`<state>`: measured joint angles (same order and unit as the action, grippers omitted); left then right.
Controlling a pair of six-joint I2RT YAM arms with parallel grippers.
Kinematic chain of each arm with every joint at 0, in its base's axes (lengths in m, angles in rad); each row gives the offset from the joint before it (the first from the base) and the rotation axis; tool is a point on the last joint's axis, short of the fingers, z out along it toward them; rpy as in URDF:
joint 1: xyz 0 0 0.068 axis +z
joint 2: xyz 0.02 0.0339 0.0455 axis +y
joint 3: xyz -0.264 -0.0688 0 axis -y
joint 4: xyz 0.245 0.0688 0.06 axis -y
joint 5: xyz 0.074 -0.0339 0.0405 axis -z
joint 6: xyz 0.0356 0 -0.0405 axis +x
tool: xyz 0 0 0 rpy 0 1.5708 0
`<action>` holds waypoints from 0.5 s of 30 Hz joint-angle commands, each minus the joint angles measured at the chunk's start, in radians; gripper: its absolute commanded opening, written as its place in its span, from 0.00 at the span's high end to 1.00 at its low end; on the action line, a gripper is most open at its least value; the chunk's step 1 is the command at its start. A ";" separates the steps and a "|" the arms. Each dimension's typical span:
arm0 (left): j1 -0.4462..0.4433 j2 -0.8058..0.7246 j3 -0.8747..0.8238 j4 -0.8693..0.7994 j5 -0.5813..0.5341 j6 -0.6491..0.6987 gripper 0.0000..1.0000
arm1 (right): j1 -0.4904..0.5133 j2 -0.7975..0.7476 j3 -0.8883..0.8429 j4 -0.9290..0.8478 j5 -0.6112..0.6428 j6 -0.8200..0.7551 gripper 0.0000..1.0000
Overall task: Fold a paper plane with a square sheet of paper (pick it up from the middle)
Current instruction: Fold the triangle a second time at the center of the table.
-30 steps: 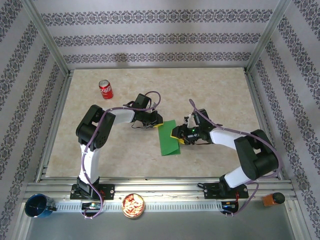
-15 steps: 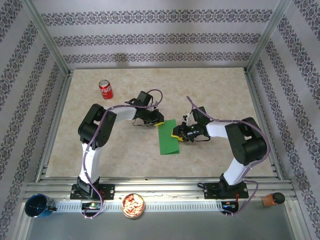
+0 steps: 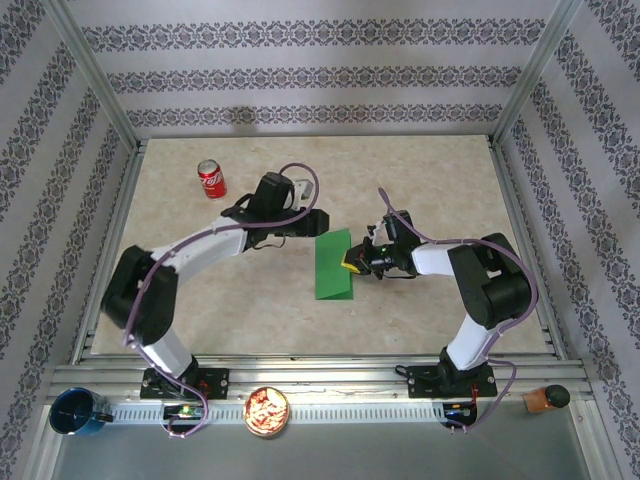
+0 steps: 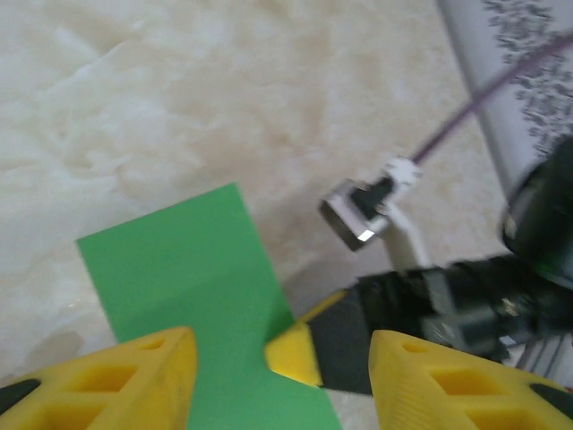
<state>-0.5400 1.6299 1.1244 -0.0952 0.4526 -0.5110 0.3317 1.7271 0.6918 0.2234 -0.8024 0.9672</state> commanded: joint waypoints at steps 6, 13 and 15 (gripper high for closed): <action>-0.250 -0.147 -0.260 0.205 -0.233 0.307 0.46 | 0.008 -0.021 -0.026 0.055 -0.022 0.038 0.93; -0.532 -0.072 -0.234 0.077 -0.680 0.617 0.43 | 0.007 -0.022 -0.019 0.055 -0.023 0.039 0.91; -0.579 -0.007 -0.178 -0.001 -0.764 0.642 0.43 | 0.007 -0.026 -0.018 0.047 -0.017 0.033 0.91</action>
<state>-1.0634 1.5600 0.8829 -0.0055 -0.0700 -0.0254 0.3317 1.7233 0.6777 0.2592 -0.8032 1.0004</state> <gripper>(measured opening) 0.572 0.086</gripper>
